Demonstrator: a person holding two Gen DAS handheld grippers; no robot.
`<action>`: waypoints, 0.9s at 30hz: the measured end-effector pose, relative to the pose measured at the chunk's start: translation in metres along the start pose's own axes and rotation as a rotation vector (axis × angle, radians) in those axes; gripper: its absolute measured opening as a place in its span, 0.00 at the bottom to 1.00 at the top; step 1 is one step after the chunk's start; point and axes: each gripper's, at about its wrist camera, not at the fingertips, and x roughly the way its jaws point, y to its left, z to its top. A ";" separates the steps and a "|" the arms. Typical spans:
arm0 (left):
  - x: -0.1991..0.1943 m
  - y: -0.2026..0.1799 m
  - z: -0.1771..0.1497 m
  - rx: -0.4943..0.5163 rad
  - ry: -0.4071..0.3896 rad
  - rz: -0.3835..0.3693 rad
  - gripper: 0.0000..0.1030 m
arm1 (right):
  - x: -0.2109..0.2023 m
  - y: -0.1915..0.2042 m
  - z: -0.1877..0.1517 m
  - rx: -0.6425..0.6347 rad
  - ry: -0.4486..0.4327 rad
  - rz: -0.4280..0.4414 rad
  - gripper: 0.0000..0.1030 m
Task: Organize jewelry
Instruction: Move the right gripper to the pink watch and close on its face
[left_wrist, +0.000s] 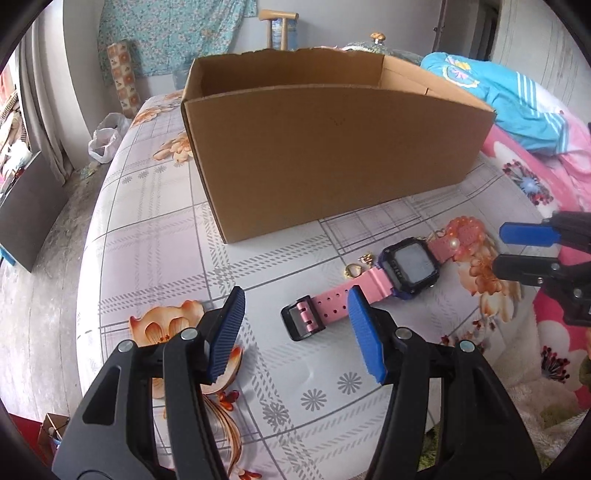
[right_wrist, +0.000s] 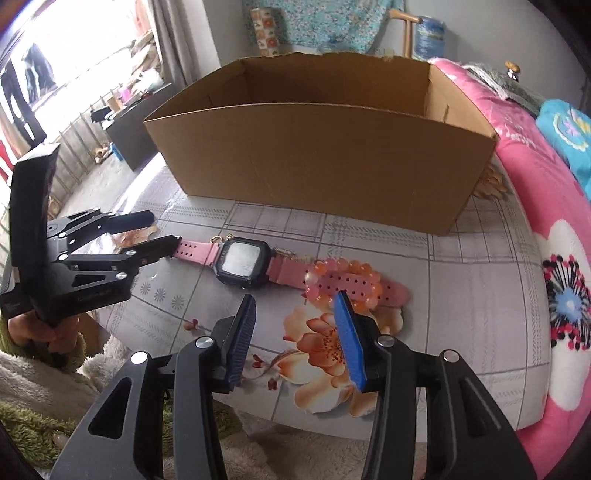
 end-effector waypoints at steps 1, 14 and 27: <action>0.002 0.000 0.000 0.005 0.003 0.014 0.51 | 0.001 0.003 0.001 -0.018 0.001 -0.008 0.42; 0.011 0.011 0.001 -0.026 0.016 0.022 0.41 | 0.030 0.002 0.009 -0.047 0.030 -0.095 0.34; 0.013 0.018 -0.001 -0.029 0.022 0.009 0.41 | 0.028 -0.062 0.019 0.154 0.003 -0.256 0.10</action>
